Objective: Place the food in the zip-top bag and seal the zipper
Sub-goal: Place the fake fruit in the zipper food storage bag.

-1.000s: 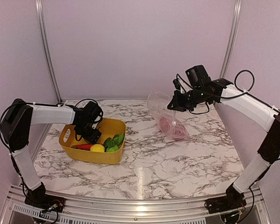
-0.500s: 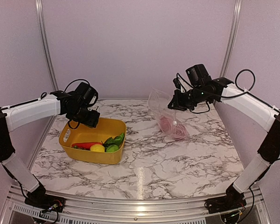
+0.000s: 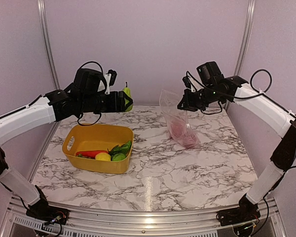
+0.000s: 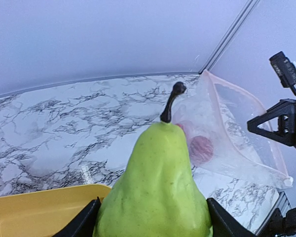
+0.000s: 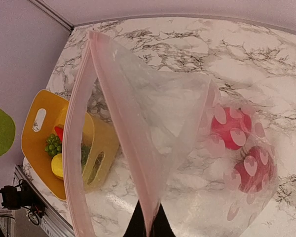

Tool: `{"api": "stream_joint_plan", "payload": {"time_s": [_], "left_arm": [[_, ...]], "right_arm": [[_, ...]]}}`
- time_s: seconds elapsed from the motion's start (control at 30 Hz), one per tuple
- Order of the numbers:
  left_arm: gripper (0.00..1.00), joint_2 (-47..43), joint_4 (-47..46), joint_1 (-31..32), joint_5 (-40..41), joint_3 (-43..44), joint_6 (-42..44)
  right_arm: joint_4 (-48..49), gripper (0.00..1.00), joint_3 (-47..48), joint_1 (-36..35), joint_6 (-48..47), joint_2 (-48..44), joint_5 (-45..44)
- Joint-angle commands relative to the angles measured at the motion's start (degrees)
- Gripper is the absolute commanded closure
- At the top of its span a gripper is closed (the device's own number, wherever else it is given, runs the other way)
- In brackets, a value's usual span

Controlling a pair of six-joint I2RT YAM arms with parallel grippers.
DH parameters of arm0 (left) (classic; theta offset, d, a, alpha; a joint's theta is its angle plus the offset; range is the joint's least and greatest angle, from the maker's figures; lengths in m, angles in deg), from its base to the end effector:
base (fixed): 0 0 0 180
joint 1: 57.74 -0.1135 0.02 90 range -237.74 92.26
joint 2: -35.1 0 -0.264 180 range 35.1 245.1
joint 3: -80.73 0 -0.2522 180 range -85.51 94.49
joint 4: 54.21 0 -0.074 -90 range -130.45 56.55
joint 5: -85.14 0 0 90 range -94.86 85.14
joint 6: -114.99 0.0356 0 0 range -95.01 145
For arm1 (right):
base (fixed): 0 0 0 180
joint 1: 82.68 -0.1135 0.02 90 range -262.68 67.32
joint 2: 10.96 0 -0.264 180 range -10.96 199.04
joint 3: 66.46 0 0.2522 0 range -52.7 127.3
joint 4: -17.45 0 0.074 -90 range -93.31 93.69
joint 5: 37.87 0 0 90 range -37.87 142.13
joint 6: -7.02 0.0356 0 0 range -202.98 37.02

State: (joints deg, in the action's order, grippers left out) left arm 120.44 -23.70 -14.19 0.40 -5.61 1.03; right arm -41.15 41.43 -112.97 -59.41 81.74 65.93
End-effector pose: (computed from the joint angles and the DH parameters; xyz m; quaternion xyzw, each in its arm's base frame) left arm 0.2555 -0.2384 0.3718 0.1158 0.8214 -0.2780 0.4845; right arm 0.3020 0.1862 0.3687 -0.1009 0.9075 0.2762 0.3001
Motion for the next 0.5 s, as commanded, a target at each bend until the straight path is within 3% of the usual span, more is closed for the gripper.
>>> {"api": "stream_joint_plan", "payload": {"time_s": [0.0, 0.27, 0.47], "left_arm": [[0.44, 1.4, -11.8, 2.7, -7.6, 4.0, -3.6], [0.44, 10.7, -21.8, 6.5, -13.9, 12.1, -9.7], [0.44, 19.6, -21.2, 8.3, -12.3, 21.1, -12.2]], "right_arm": [[-2.0, 1.0, 3.5, 0.4, -1.3, 1.4, -1.1], [-1.9, 1.0, 5.5, -0.8, -1.1, 3.0, -0.9], [-2.6, 1.0, 6.5, -1.7, -1.1, 3.5, -2.2]]}}
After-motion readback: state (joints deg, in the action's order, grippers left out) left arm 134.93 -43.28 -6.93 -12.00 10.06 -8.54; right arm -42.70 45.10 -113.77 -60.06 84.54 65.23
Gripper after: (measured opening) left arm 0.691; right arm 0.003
